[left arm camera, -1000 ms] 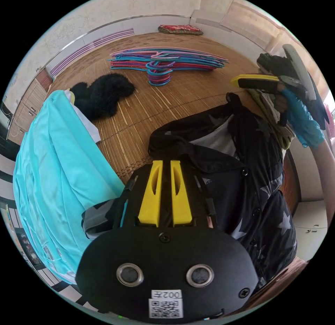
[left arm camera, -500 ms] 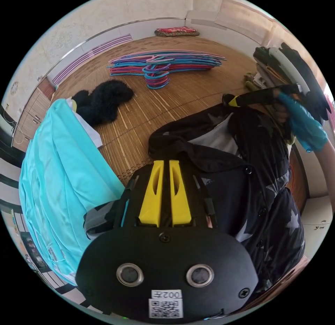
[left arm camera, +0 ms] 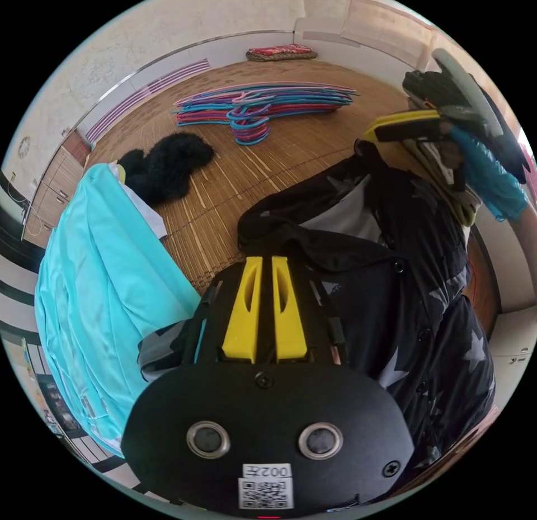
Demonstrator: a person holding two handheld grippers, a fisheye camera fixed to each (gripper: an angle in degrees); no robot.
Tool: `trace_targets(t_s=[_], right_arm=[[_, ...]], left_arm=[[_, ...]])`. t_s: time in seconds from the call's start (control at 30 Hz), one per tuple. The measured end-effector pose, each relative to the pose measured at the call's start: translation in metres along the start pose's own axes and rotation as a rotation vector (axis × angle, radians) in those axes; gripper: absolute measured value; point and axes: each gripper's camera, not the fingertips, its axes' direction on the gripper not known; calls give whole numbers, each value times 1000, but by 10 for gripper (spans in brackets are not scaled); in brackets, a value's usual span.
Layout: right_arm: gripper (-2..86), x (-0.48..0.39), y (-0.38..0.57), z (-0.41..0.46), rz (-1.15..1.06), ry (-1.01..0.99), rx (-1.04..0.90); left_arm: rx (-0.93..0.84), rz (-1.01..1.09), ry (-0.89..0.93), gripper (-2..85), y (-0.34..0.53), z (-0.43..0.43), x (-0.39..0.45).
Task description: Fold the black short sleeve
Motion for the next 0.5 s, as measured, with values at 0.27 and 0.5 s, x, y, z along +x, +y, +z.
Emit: trace_targets(t_s=[0.27,0.5], right_arm=[[91,-81,3,-19,-170,-105,27],[95,-177,3,18,-373,-197,3]], left_arm=[[39,-26,76,40,37,-4,-18],[51,-11,120,36,58,4,-23]])
